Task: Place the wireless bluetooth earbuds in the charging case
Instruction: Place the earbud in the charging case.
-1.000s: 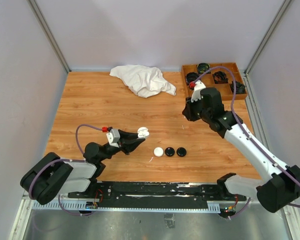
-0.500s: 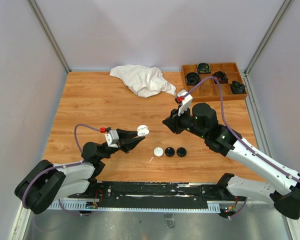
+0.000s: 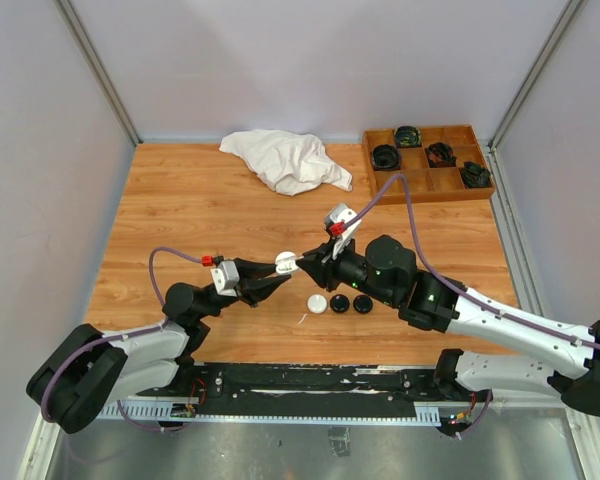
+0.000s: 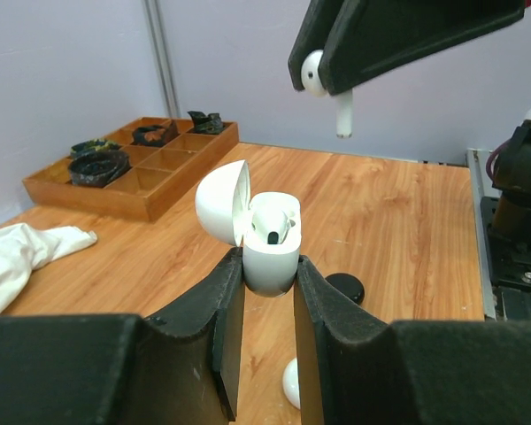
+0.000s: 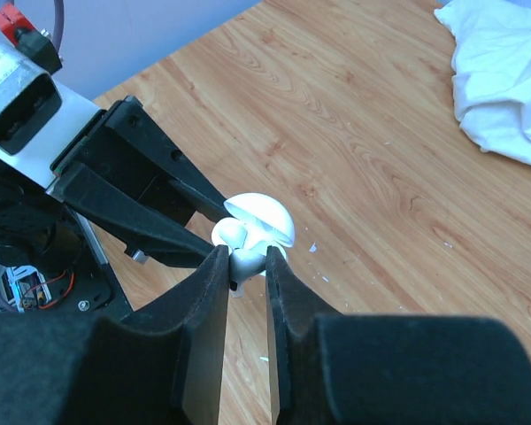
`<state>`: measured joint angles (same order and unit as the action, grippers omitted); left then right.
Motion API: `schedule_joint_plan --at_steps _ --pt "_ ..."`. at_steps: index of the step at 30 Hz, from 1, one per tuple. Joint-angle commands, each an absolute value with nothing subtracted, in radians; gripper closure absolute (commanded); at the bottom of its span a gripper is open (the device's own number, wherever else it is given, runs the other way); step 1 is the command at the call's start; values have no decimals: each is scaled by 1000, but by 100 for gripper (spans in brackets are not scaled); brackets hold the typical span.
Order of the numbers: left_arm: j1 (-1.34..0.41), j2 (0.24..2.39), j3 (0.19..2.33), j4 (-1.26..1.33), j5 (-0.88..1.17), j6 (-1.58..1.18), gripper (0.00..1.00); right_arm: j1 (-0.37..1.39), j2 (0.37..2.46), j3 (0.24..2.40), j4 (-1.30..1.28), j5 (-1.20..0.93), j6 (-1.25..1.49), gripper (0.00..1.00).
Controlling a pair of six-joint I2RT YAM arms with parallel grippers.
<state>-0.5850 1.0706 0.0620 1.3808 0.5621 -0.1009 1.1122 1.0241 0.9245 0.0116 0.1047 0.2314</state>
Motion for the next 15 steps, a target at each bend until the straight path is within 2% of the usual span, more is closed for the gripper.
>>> schedule_joint_plan --at_steps 1,15 --pt "-590 1062 94 1397 588 -99 100 1161 1042 875 150 217 193 82" --pt "-604 1076 97 1424 586 -134 100 1210 1096 813 297 252 140 82"
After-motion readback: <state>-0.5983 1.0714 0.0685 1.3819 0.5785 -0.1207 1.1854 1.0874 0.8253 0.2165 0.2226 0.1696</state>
